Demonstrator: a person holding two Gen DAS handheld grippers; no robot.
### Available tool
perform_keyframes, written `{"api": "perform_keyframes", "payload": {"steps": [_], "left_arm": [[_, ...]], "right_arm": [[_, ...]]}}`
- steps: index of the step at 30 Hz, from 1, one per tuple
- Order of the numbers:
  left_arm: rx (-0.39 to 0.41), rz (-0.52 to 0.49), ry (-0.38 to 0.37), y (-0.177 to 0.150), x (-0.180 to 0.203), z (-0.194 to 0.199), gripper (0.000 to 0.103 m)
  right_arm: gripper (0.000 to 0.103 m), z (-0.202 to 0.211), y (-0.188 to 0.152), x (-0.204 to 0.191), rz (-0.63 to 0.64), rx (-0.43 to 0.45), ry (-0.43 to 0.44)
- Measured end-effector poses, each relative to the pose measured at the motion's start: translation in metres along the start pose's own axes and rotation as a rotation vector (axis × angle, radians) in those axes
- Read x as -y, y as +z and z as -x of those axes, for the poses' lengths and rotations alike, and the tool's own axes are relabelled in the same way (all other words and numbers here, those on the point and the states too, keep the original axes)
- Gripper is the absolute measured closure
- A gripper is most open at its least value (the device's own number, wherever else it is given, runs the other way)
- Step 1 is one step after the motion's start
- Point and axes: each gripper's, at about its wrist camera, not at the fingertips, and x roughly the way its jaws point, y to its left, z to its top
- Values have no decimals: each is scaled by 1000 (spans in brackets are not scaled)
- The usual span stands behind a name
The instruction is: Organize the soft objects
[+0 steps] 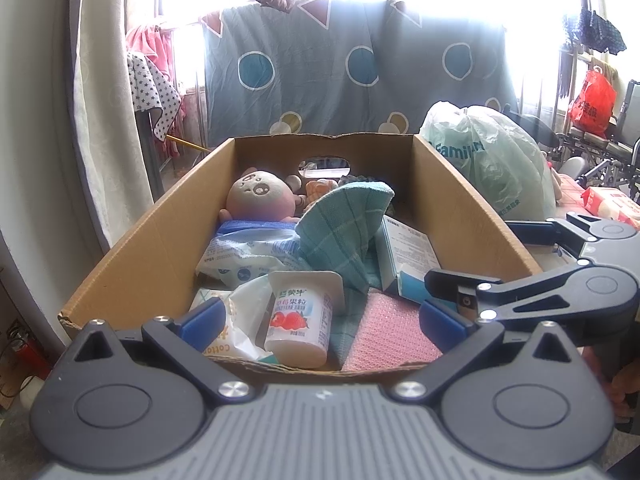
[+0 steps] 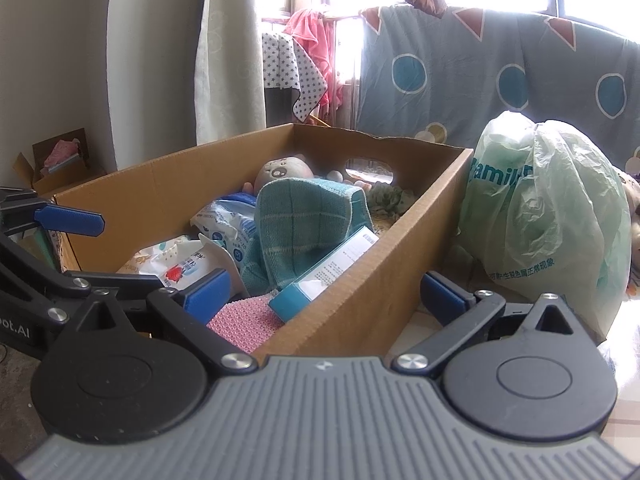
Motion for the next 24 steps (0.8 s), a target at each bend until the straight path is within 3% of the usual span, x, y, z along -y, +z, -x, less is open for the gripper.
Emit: {"api": "perform_keyframes", "payload": {"steps": [16,24], "left_arm": [[0,3,7,1,1,-1,0],[38,9,14,-4,1,2,0]], "right_arm": [[1,-1,0,0,-2,-6,4],[1,-1,0,0,-5,-4,3]]}}
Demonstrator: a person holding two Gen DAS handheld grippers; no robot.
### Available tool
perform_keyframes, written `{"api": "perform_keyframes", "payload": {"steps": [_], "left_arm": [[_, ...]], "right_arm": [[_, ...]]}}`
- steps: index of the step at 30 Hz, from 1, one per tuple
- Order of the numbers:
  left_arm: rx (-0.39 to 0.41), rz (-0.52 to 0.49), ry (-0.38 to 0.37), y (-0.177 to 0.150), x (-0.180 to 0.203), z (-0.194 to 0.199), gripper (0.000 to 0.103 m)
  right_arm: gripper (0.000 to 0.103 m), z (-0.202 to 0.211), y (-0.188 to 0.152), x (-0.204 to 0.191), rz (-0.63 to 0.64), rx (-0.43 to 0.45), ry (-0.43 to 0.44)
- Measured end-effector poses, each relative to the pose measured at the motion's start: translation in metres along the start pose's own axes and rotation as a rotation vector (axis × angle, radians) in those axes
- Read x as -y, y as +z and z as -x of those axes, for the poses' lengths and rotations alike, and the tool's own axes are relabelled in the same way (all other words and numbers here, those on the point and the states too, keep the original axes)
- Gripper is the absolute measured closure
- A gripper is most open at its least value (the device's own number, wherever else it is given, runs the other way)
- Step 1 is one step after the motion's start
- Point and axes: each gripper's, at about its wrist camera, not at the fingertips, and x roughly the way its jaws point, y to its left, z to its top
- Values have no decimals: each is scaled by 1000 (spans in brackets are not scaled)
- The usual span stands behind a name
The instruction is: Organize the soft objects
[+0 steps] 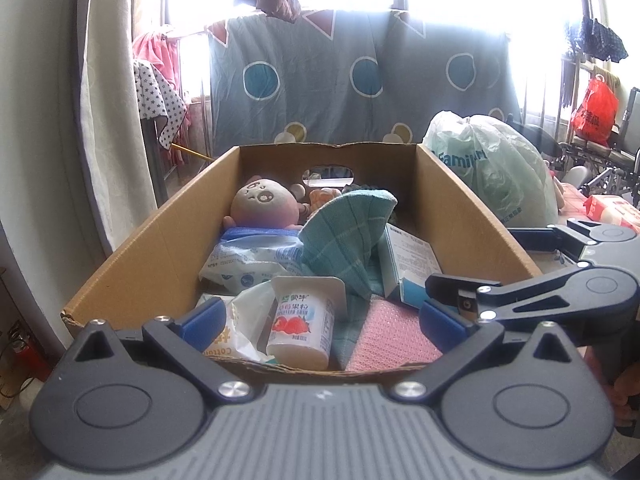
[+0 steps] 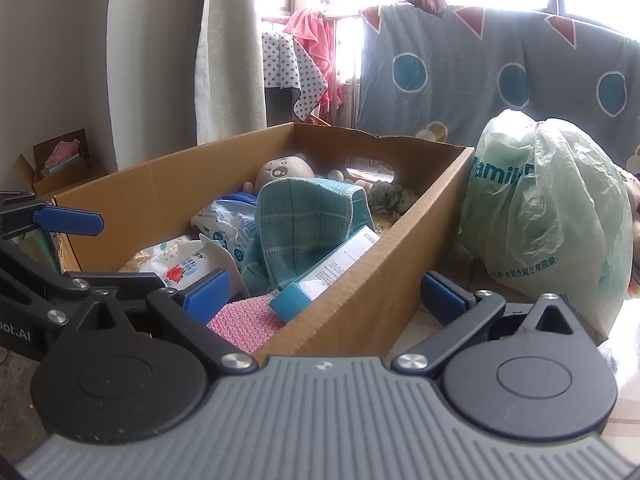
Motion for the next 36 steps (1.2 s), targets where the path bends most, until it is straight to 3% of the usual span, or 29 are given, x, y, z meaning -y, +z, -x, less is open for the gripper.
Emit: {"api": "perform_keyframes", "payload": {"steps": [9,36], "left_arm": [[35,4,1,-3,-1,2,0],[-4,-1,-2,1,0,-1,0]], "right_arm": [[1,0,0,0,1,-1,-1],[1,1,0,-1,9,-1,-10]]}}
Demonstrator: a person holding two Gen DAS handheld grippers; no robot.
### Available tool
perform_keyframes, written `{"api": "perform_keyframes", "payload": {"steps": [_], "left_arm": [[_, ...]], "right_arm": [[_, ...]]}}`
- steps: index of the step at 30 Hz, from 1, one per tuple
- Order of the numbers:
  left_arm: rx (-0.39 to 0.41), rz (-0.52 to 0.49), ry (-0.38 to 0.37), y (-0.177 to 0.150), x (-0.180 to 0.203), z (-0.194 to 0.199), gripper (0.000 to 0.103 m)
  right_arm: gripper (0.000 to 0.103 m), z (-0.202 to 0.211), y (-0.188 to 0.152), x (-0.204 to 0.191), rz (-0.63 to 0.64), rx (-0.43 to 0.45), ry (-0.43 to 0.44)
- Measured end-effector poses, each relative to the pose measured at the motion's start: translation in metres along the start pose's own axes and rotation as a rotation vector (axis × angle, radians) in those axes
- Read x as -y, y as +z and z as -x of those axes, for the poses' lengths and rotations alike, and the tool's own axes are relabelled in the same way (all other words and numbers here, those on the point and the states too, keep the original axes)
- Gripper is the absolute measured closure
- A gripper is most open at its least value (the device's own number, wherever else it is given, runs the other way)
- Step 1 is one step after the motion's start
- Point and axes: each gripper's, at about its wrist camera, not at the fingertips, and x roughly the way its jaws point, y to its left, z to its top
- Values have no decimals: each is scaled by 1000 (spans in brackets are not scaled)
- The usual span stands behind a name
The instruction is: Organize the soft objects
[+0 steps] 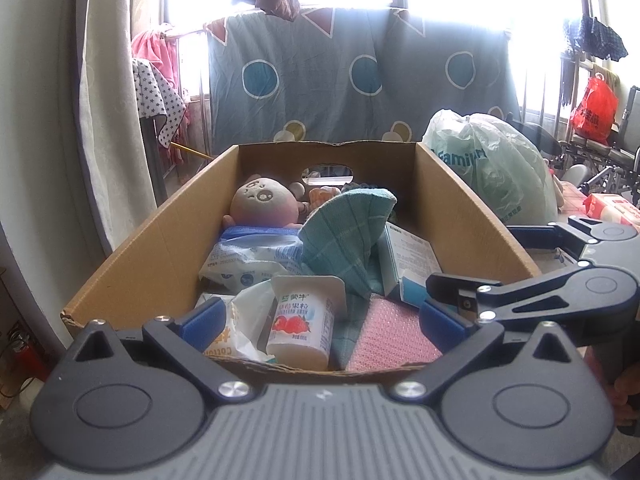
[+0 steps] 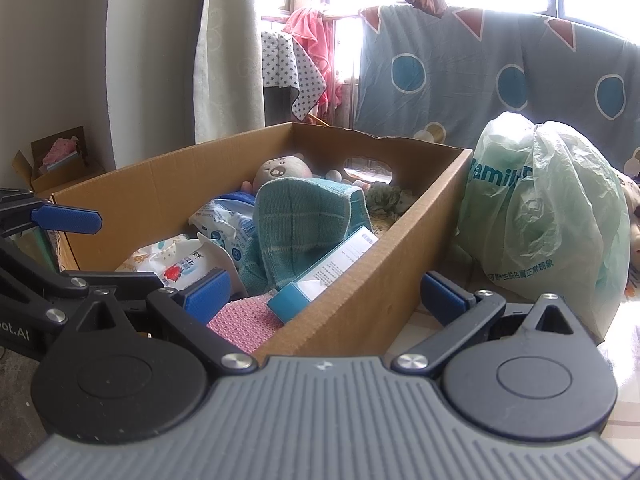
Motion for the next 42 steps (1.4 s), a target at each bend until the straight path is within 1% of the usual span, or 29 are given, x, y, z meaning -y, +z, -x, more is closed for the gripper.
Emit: {"api": "perform_keyframes", "payload": {"steps": [42], "left_arm": [[-20,3,3,2,1,-2,0]], "right_arm": [[1,-1,2,0,4,-24,-14]]}}
